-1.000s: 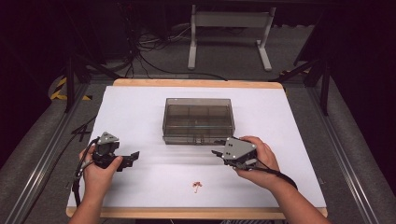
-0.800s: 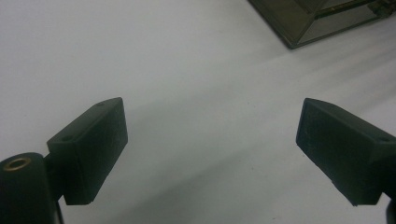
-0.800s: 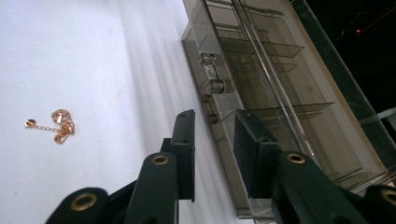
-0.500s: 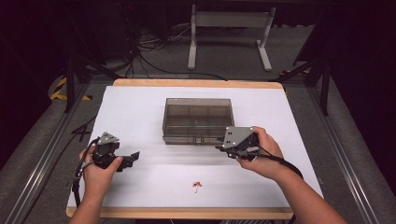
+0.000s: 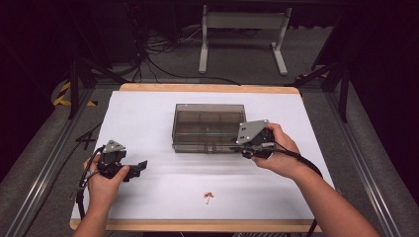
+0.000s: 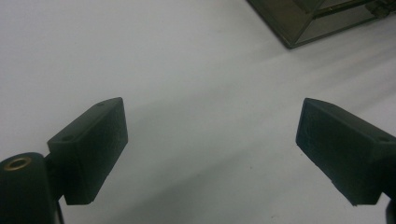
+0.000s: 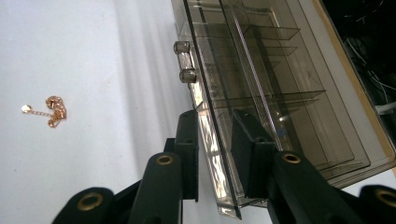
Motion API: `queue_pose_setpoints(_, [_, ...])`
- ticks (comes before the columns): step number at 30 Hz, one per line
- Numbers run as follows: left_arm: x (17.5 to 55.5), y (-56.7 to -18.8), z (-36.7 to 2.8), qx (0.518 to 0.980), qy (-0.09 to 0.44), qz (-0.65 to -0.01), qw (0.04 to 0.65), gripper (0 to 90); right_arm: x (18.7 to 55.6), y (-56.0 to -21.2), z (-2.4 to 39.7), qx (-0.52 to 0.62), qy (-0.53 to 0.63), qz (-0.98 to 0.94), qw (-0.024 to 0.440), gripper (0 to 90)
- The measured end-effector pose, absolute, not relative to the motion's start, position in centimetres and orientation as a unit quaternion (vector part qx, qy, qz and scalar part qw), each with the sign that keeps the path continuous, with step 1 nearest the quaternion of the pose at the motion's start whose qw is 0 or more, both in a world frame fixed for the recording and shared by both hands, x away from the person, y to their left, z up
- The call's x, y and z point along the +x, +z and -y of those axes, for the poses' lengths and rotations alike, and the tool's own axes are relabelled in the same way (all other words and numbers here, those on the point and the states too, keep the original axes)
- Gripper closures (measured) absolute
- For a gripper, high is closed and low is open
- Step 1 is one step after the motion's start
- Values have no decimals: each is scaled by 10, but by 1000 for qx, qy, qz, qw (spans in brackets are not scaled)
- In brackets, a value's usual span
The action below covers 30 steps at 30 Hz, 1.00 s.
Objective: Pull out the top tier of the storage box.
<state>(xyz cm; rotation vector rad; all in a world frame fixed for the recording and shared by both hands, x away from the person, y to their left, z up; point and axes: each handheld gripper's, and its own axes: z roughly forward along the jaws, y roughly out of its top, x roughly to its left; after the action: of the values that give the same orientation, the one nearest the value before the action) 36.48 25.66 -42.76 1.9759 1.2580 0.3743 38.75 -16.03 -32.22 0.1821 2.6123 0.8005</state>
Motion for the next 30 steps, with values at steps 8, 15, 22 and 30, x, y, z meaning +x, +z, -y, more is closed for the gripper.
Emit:
queue_pose_setpoints(8, [365,-428,-257,772,145,-492,376,99,397,-323,157,61,270,-942,187,727])
queue_pose_setpoints(15, [365,-428,-257,772,144,-491,377,99,405,-327,156,62,257,-950,168,721])
queue_pose_setpoints(22, [365,-427,-258,773,143,-491,376,99,413,-332,156,68,246,-955,151,721])
queue_pose_setpoints(30, [364,-427,-258,772,145,-491,377,99,419,-340,152,62,222,-963,140,728])
